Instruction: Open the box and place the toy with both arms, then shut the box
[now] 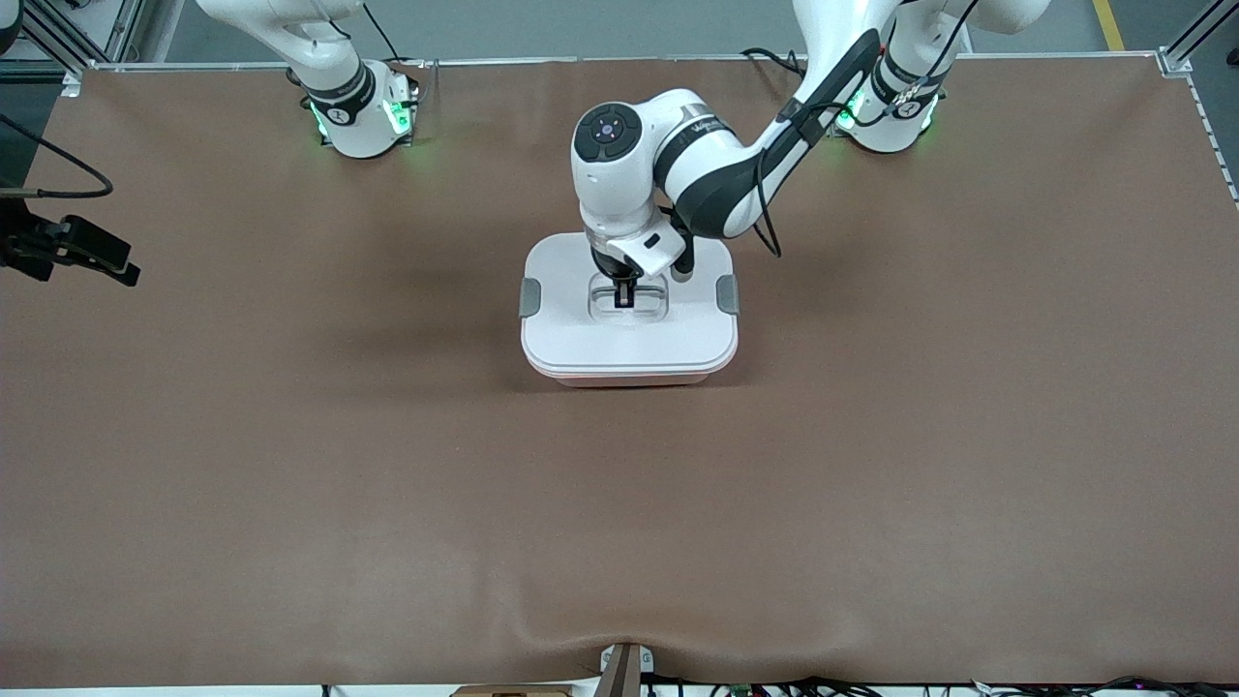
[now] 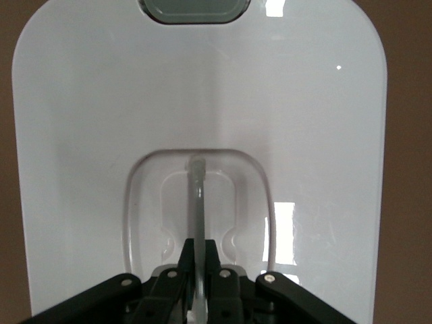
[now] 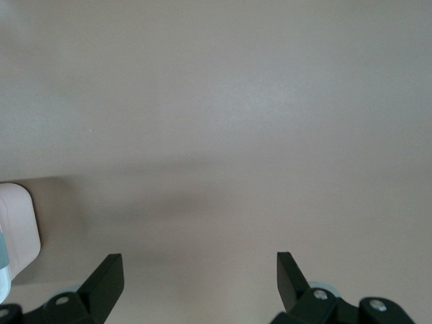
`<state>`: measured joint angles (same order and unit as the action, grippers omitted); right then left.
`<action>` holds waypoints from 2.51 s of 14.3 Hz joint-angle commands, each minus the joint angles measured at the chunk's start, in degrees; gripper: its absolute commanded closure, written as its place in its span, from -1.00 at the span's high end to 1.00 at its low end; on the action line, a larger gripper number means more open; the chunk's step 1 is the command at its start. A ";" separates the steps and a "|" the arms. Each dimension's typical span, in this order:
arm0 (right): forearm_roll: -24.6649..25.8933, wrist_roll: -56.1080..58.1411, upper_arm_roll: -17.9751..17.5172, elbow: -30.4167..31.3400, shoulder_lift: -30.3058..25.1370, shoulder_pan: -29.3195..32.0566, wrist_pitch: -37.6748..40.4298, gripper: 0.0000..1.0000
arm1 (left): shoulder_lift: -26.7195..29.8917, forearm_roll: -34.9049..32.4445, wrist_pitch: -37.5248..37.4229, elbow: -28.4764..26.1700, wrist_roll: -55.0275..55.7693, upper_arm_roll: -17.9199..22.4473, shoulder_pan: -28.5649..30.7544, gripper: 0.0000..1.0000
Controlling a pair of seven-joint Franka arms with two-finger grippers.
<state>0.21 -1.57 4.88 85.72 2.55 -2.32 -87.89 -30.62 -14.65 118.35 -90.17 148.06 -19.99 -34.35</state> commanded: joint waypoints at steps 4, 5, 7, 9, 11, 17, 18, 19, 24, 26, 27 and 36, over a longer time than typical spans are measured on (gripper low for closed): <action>-0.12 -0.36 -0.48 -0.91 0.27 0.83 0.79 1.00 | -0.84 -1.60 -0.40 0.96 -0.49 -0.13 0.25 -1.00; -0.12 -0.36 -0.48 -0.91 0.27 0.83 0.79 1.00 | -0.93 -1.69 -0.40 0.97 -0.49 -0.05 0.07 -1.00; -0.12 -0.45 -0.48 -0.91 0.27 0.74 0.79 1.00 | -0.93 -2.83 -0.40 0.88 -0.49 -0.04 0.16 -1.00; -0.12 -0.36 -0.57 -0.91 0.27 0.39 0.88 1.00 | -0.93 -3.27 -0.40 0.96 -0.49 -0.04 0.16 -1.00; -0.12 -0.10 -0.57 -0.91 0.18 0.74 0.88 1.00 | -1.02 -3.27 -0.40 0.97 -0.49 -0.04 0.25 -1.00; -0.12 -0.10 -0.48 -1.00 0.27 0.74 1.05 1.00 | -1.46 -2.57 -0.31 1.49 0.65 0.31 0.34 -1.00; -0.12 -0.10 -0.48 -1.00 0.27 0.74 1.05 1.00 | -1.46 -2.48 -0.31 1.49 1.70 0.31 0.34 -1.00; -0.12 -0.10 -0.48 -0.91 0.27 0.74 1.05 1.00 | -1.46 -2.57 -0.31 1.49 3.10 0.39 0.34 -1.00; -0.12 -0.27 -0.48 -0.91 0.27 0.65 1.05 1.00 | -2.42 -3.01 -0.22 1.49 4.34 0.48 -0.01 -1.00; -0.12 -0.27 -0.48 -0.82 0.27 0.56 1.31 1.00 | -2.60 -3.01 -0.22 1.58 4.08 0.48 -0.02 -1.00; -0.12 -0.27 -0.48 -0.82 0.27 0.74 2.36 1.00 | -2.34 -3.01 -0.22 1.58 3.91 0.40 0.33 -0.93; -0.12 -0.54 -0.48 -0.91 0.27 0.48 2.64 1.00 | -0.23 -3.19 -2.76 4.04 2.77 0.57 1.91 1.00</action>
<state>0.21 -1.57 4.85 85.72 2.55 -2.32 -86.07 -31.62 -16.42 117.67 -87.00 151.08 -19.29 -33.38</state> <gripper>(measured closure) 0.000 0.167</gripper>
